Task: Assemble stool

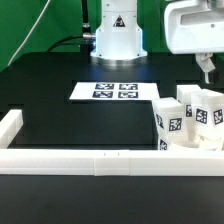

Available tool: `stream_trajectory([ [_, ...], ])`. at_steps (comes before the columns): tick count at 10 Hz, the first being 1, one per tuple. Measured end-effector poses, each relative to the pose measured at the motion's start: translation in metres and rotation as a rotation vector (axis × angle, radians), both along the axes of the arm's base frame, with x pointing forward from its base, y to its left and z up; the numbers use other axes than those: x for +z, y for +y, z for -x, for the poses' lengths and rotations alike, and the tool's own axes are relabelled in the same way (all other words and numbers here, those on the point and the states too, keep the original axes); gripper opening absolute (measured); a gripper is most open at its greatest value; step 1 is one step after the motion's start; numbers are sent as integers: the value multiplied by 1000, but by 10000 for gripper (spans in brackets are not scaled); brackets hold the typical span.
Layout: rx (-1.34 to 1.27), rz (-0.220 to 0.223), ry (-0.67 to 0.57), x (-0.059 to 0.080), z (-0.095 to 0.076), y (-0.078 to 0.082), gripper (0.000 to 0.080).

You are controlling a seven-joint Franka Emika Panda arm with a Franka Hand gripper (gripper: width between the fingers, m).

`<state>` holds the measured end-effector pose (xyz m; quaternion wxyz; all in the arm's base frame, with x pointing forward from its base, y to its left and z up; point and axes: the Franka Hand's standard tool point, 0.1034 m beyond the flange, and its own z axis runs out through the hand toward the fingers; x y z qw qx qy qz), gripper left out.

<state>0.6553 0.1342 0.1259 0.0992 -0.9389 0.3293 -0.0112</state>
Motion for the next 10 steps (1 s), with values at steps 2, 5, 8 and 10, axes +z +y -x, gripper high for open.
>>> stream_trajectory([
  [2, 124, 13, -22, -1, 1, -1, 649],
  [5, 552, 99, -86, -6, 4, -8, 649],
  [8, 819, 148, -110, -8, 5, -13, 649],
  [10, 960, 165, -126, -8, 5, -16, 649],
])
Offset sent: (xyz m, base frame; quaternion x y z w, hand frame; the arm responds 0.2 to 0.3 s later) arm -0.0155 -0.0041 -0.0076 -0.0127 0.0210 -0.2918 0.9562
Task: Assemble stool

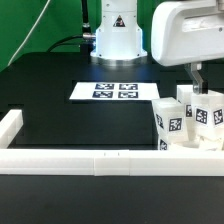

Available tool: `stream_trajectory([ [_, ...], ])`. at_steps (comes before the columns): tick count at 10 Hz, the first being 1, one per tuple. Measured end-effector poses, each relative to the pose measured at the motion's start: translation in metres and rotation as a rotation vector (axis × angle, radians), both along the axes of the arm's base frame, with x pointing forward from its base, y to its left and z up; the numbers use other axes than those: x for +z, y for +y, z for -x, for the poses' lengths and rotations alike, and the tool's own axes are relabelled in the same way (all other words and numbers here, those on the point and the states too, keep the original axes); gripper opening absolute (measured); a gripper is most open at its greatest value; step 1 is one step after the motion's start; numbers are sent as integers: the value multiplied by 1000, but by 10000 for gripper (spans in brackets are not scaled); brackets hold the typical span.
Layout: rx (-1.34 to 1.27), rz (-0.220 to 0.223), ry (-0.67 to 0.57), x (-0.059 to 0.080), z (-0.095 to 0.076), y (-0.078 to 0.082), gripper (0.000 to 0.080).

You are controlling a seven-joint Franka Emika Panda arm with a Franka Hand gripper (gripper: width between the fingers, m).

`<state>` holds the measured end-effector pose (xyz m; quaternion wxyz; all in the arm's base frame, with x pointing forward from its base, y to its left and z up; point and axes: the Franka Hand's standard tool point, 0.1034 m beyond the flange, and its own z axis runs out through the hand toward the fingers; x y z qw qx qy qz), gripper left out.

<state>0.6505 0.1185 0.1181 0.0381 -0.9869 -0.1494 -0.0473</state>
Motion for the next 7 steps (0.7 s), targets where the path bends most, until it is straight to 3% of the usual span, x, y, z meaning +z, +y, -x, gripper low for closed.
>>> stream_trajectory([
  [2, 204, 42, -26, -7, 4, -1, 649],
  [7, 203, 52, -8, -30, 21, -8, 649],
])
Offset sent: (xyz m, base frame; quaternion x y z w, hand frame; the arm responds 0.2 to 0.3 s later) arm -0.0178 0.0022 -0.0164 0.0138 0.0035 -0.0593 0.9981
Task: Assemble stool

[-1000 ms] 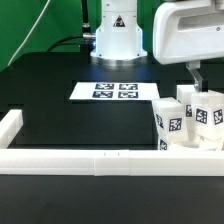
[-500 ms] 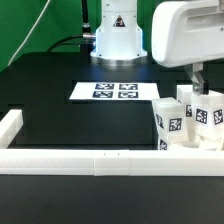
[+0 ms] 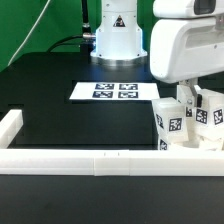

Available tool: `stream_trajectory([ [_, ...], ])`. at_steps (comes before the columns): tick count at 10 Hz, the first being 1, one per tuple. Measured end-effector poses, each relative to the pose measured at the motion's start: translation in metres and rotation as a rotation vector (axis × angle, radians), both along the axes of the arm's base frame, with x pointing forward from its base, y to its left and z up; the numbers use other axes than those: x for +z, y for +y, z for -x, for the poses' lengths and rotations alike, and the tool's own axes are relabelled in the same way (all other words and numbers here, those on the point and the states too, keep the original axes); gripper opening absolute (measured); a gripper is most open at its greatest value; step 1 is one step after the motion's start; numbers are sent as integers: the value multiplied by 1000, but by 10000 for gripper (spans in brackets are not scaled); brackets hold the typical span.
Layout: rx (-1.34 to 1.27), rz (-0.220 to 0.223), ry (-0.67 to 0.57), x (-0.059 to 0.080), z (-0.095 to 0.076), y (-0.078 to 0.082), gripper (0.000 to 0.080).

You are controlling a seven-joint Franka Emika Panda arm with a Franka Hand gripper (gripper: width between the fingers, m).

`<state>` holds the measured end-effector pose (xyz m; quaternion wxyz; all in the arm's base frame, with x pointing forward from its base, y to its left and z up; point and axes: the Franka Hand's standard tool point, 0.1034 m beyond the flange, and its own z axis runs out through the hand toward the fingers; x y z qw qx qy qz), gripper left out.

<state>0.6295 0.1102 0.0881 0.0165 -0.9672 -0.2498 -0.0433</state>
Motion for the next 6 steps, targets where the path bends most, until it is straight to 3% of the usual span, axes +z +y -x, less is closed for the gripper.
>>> stream_trajectory([
  [2, -7, 0, 0, -2, 0, 0, 649],
  [4, -9, 1, 2, -3, 1, 0, 384],
  [6, -17, 0, 2, -3, 1, -1, 337],
])
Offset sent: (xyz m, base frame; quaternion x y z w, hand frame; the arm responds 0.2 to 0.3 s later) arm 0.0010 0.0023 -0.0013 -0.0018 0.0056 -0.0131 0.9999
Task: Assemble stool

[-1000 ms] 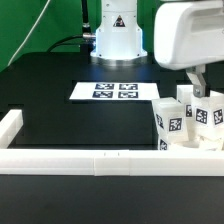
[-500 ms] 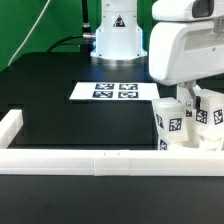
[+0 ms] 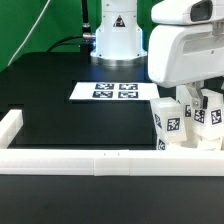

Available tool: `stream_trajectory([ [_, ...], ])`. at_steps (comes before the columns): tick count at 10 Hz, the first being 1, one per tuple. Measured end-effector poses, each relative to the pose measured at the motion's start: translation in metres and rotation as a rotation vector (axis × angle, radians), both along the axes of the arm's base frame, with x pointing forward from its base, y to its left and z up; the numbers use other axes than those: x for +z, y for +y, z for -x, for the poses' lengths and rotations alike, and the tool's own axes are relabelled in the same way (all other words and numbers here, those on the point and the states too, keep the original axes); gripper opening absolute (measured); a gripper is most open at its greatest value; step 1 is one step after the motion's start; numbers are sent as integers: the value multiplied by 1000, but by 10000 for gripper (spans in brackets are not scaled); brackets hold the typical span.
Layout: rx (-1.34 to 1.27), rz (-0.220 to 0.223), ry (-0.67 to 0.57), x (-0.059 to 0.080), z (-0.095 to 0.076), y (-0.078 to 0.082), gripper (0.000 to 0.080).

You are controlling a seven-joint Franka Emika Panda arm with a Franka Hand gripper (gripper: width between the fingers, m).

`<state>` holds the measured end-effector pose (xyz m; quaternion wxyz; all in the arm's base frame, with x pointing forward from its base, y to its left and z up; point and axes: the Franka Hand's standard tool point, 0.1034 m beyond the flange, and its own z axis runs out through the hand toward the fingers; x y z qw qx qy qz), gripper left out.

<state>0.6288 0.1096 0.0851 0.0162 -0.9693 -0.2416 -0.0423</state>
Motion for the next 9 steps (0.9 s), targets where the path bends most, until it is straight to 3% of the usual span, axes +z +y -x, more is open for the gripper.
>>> stream_trajectory([
  [3, -85, -7, 5, 0, 0, 0, 337],
  [9, -721, -59, 37, -1, 0, 1, 338],
])
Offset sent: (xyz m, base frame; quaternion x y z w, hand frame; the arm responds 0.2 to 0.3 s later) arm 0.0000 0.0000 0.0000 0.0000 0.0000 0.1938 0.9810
